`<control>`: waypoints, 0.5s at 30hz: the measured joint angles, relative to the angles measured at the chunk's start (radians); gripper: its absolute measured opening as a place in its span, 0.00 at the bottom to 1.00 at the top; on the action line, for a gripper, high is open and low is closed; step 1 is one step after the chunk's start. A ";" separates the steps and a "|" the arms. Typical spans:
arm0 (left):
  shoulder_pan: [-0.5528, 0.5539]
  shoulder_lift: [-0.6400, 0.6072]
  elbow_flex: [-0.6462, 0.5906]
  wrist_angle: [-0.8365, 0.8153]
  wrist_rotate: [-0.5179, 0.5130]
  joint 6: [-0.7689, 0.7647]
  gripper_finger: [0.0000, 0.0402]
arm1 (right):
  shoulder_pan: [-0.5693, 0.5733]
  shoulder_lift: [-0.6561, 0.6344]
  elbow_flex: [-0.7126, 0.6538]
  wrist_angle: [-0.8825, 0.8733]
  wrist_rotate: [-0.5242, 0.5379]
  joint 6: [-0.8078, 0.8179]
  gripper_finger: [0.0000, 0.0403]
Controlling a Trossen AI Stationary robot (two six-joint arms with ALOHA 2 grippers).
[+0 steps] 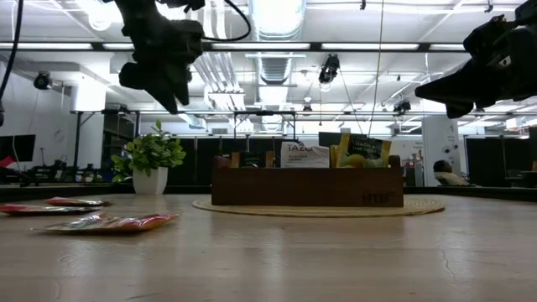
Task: Pick & Place Tea
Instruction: Put the orange tea bag into the left section of the wooden organizer
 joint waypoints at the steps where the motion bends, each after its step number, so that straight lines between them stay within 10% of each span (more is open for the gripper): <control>1: 0.000 0.000 -0.001 0.002 0.038 0.037 0.42 | 0.000 0.000 0.000 0.000 0.000 0.000 0.02; 7: -0.032 0.000 -0.001 -0.003 0.266 0.231 0.42 | 0.000 0.000 0.000 0.000 0.000 0.000 0.02; 15: -0.047 0.000 -0.046 0.009 0.514 0.099 0.42 | 0.000 0.000 0.000 0.000 0.000 0.000 0.02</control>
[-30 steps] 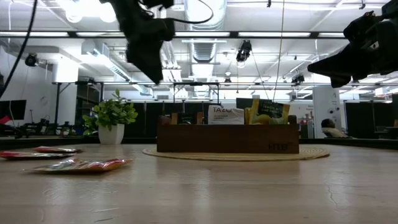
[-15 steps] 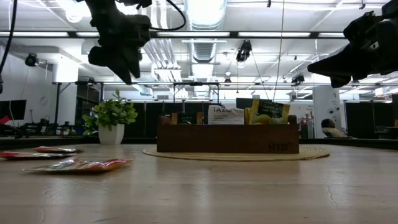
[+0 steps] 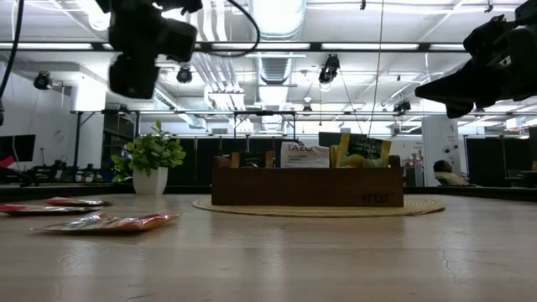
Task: Pick & Place Tea
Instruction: Put the orange tea bag into the left section of the wooden organizer
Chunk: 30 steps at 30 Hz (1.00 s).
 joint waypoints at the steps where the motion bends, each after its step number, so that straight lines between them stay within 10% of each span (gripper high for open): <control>1: -0.003 0.000 -0.012 -0.001 0.045 -0.030 0.42 | 0.000 0.000 0.000 0.000 0.000 0.000 0.02; 8: -0.053 0.000 -0.126 0.077 0.194 -0.276 0.42 | 0.000 0.000 0.000 0.000 0.000 0.000 0.02; 18: -0.141 0.000 -0.341 0.493 0.138 -0.690 0.42 | 0.000 0.000 0.000 0.000 0.000 0.000 0.02; 30: -0.201 0.004 -0.452 0.619 0.043 -0.850 0.42 | 0.000 0.000 0.000 0.000 0.000 0.000 0.02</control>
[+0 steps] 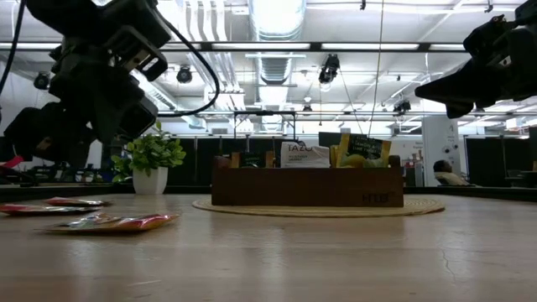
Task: Pick & Place Tea
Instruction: Put the orange tea bag into the left section of the wooden organizer
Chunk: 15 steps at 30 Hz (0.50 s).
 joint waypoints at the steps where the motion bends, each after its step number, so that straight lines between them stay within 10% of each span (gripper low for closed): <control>1: -0.005 0.003 -0.005 0.014 -0.010 -0.010 0.42 | 0.000 0.000 0.000 0.000 0.000 0.000 0.02; 15: -0.026 0.173 -0.015 0.218 -0.026 -0.067 0.42 | 0.000 0.000 0.000 0.000 0.000 0.000 0.02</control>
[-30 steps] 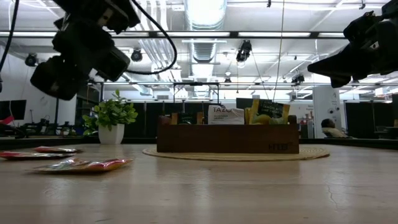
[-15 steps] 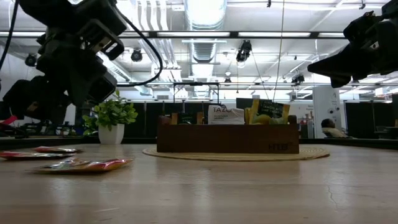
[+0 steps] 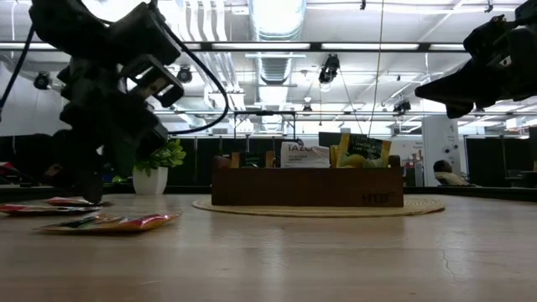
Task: Pick & Place Tea
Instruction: Put the orange tea bag into the left section of the wooden organizer
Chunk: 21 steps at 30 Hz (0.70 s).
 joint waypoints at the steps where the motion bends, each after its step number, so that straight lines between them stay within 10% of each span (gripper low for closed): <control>1: 0.000 0.012 0.002 0.014 0.005 -0.007 0.42 | 0.000 0.000 0.000 0.000 0.000 0.000 0.02; 21: -0.066 0.186 0.105 0.014 0.041 -0.020 0.34 | 0.000 0.000 0.000 0.000 0.000 0.000 0.02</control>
